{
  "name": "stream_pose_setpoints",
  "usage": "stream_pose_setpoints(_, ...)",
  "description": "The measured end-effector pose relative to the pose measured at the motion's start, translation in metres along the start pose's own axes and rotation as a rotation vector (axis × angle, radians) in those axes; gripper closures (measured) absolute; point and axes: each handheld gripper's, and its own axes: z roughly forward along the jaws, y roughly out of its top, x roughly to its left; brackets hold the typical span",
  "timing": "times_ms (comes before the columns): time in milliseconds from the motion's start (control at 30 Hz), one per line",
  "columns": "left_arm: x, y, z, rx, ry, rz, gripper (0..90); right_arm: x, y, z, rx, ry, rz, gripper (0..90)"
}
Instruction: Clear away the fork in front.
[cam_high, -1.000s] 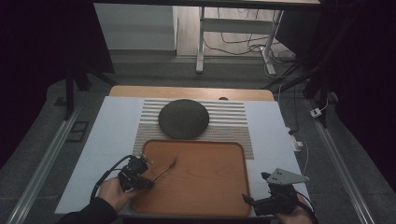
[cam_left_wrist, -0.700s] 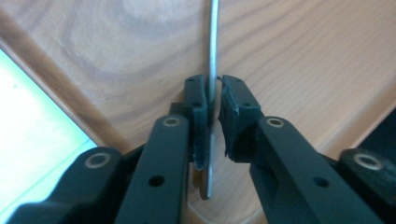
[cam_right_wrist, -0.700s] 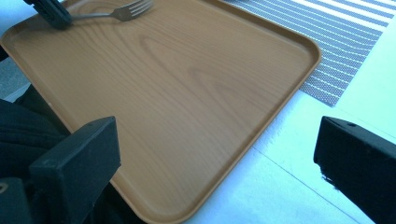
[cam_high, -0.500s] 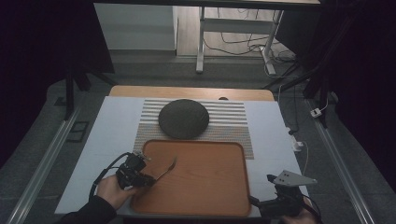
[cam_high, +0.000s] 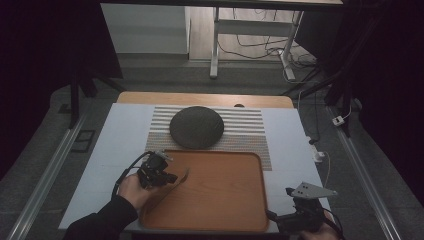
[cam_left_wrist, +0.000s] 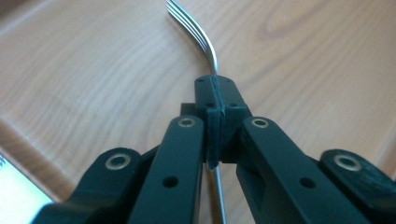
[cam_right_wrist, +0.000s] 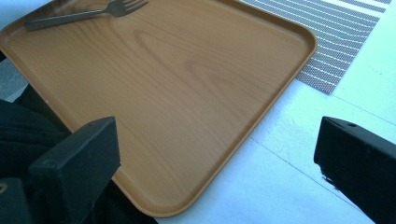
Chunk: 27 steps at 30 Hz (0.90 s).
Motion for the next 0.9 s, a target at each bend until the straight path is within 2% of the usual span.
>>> stream_pose_setpoints(167, 0.009, 0.006, 0.005, -0.025, -0.033, -0.033, 88.3, 0.002, 0.000, 0.001, 0.010, -0.004, -0.005, 0.3)
stream_pose_setpoints(467, 0.014, 0.019, 0.022, -0.001, -0.008, -0.037, 88.3, 0.002, 0.001, 0.003, 0.026, -0.003, -0.013, 0.3)
stream_pose_setpoints(567, 0.011, 0.021, 0.024, 0.003, -0.005, -0.023, 88.4, 0.002, 0.001, 0.003, 0.031, -0.005, -0.015, 0.3)
stream_pose_setpoints(700, 0.003, 0.023, 0.025, 0.003, -0.021, 0.009, 88.3, 0.002, 0.001, 0.003, 0.039, -0.006, -0.020, 0.4)
stream_pose_setpoints(800, -0.004, 0.024, 0.028, 0.003, -0.052, 0.031, 88.3, 0.003, 0.001, 0.004, 0.038, -0.004, -0.020, 0.4)
stream_pose_setpoints(900, -0.009, 0.026, 0.026, -0.008, -0.049, 0.055, 88.3, 0.003, 0.001, 0.004, 0.039, -0.005, -0.019, 0.4)
